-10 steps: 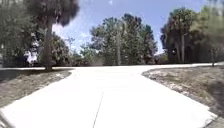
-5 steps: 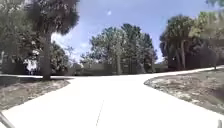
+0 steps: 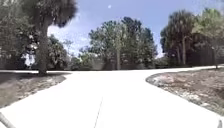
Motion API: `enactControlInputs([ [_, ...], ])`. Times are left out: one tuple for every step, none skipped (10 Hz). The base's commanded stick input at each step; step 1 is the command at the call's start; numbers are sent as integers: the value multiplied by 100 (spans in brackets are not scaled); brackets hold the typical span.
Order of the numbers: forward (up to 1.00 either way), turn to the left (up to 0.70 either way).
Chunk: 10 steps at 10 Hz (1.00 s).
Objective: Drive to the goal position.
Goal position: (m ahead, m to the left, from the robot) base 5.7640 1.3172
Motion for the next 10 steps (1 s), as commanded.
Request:
enactControlInputs([
  [50,0],
  [50,0],
  [50,0],
  [50,0],
  [50,0],
  [50,0],
  [50,0],
  [50,0],
  [50,0],
  [50,0],
])
